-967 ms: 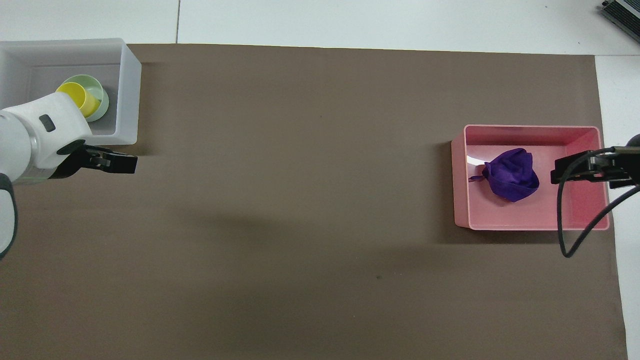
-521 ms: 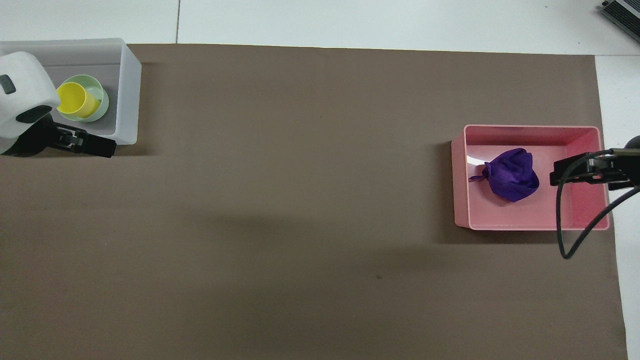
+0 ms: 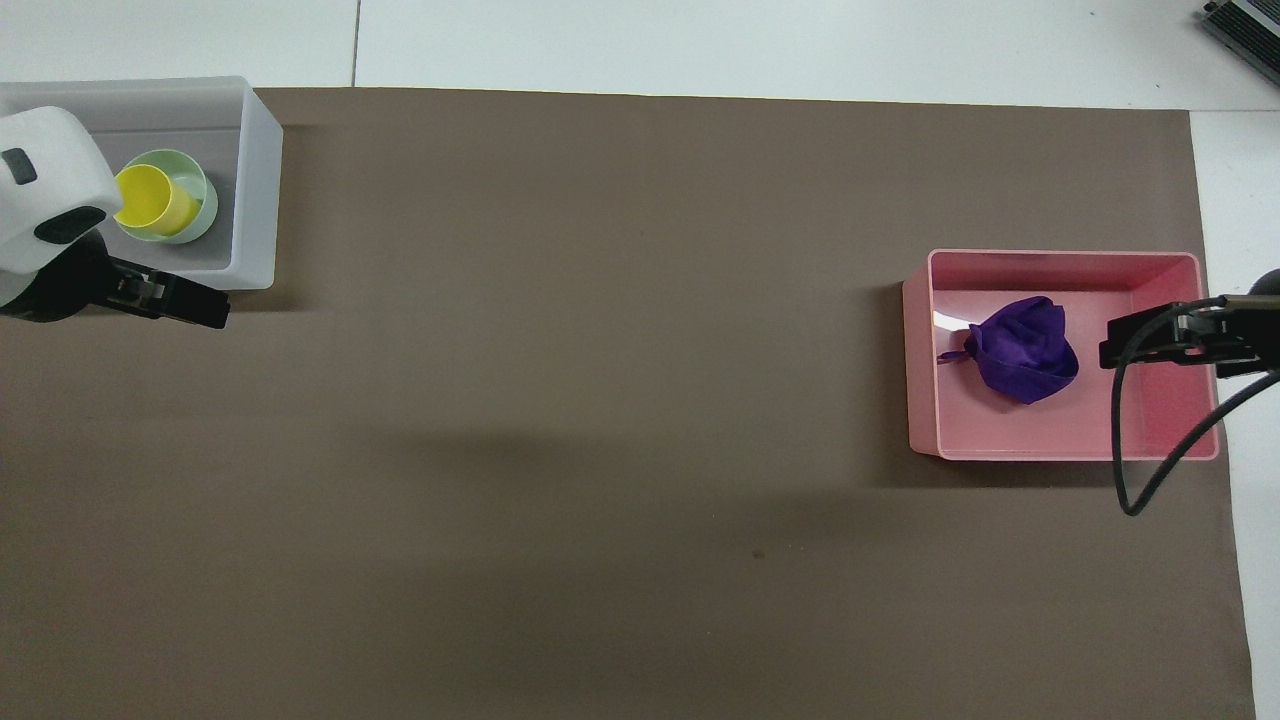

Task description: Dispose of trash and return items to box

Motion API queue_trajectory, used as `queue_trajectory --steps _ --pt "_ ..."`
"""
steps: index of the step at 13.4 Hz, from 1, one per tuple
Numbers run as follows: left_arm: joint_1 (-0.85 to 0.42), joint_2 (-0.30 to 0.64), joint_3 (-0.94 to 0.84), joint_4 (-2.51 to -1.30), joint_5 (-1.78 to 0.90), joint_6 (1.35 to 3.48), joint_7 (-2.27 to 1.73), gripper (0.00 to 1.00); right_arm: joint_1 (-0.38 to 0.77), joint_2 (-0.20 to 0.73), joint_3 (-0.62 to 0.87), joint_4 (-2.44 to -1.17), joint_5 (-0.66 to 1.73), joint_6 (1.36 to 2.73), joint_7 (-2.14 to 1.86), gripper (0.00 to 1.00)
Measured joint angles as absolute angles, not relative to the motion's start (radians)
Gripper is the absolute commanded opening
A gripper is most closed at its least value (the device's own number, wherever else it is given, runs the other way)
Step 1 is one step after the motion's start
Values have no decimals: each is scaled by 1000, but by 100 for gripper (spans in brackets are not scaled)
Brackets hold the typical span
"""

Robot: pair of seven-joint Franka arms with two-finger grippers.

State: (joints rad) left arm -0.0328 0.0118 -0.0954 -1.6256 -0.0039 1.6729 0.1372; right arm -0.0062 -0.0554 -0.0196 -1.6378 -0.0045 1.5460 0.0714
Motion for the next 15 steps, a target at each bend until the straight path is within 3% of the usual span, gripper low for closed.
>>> queue_trajectory --steps 15 --pt "-15 8 -78 -1629 -3 1673 -16 100 -18 -57 -22 -1641 -5 1546 71 100"
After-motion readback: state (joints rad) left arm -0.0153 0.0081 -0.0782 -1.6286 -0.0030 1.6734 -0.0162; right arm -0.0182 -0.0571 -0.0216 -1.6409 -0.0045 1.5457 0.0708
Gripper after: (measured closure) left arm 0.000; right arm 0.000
